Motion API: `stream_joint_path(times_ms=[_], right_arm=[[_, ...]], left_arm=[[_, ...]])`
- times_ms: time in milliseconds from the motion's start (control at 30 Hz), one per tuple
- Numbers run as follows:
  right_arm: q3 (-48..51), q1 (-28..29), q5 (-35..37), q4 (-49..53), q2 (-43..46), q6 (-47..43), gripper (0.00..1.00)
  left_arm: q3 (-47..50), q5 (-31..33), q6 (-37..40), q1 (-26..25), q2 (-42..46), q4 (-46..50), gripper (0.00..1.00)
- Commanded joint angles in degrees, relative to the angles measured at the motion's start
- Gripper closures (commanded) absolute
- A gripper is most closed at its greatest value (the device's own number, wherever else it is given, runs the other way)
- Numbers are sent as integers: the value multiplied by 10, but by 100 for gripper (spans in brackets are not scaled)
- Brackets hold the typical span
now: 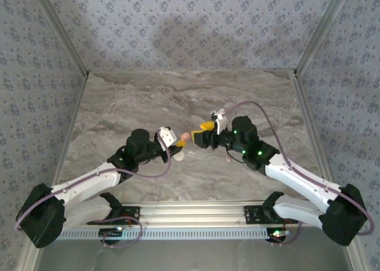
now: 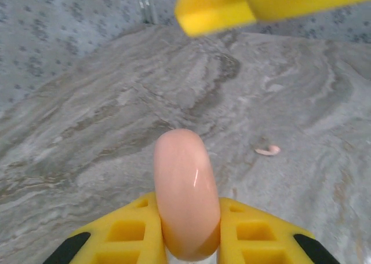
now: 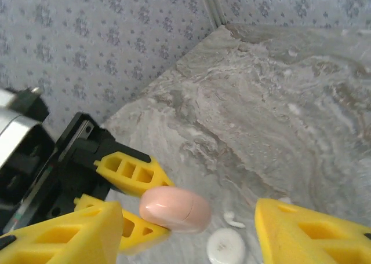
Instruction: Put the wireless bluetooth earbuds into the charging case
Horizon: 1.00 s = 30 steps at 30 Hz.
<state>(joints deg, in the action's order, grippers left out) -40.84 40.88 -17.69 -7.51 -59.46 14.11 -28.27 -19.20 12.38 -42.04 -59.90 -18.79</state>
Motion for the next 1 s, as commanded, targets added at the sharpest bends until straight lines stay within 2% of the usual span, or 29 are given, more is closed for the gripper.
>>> stream_joint_path(times_ms=[0, 167, 267, 433, 733, 967], right_arm=[[-30, -12, -51, 133, 21, -246, 37], [-54, -20, -118, 256, 16, -490, 40], [-50, -22, -139, 273, 11, -561, 41], [-83, -21, -159, 308, -32, -605, 41], [-131, -13, -246, 317, -111, -626, 43], [-153, -14, -283, 348, -135, -637, 50]], left_arm=[[-34, -94, 42, 4, 0, 70, 85], [-59, -169, 65, 4, -12, 118, 86], [-67, -194, 76, 5, -16, 133, 86], [-81, -219, 96, 5, -20, 166, 87], [-76, -231, 106, 4, -16, 165, 88], [-75, -224, 109, 5, -16, 168, 89]])
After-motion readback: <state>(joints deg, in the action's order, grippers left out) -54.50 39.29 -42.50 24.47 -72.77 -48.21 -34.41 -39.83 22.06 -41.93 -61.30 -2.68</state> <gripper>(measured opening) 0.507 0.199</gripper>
